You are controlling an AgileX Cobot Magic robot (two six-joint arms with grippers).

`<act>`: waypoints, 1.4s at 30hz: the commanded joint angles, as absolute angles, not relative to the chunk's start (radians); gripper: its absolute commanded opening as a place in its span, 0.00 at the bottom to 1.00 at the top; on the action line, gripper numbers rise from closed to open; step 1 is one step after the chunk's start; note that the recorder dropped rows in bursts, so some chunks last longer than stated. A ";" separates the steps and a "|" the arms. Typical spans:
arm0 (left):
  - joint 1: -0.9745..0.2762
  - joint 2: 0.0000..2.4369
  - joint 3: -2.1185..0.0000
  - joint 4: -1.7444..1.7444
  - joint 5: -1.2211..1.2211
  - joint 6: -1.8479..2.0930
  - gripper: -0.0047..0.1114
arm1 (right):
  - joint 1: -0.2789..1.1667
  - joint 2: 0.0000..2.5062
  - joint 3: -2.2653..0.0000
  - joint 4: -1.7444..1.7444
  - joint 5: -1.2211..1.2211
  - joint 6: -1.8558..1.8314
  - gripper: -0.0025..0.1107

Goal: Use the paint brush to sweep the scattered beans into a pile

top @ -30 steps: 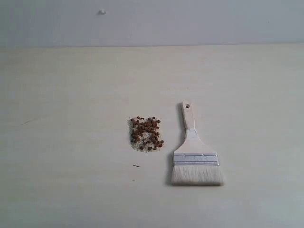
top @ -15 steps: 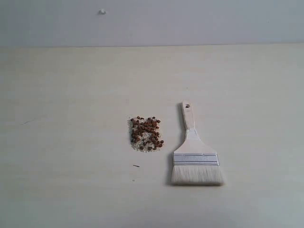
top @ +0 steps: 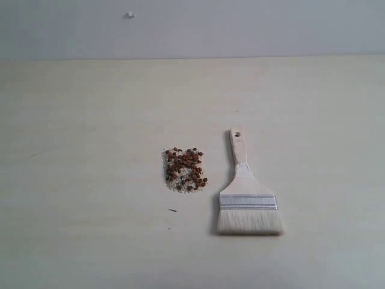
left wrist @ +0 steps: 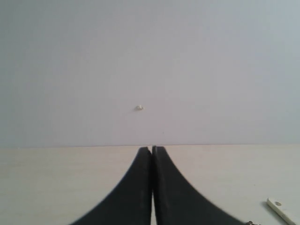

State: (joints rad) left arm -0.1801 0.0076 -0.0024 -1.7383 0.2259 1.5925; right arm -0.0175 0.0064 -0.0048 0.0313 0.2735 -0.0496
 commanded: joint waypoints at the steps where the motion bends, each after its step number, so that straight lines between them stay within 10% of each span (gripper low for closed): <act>1: -0.188 0.013 0.000 -1.744 0.233 1.593 0.04 | -0.025 0.000 0.000 0.028 0.261 -0.051 0.02; 33: -0.188 0.013 0.000 -1.744 0.226 1.579 0.04 | -0.025 0.000 0.000 0.028 0.261 -0.051 0.02; 42: -0.188 0.013 0.000 -0.395 0.194 0.255 0.04 | -0.025 0.000 0.000 0.028 0.261 -0.051 0.02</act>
State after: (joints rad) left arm -0.1801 0.0076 -0.0024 -0.8281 0.1902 0.7153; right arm -0.0175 0.0064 -0.0048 0.0313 0.2721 -0.0496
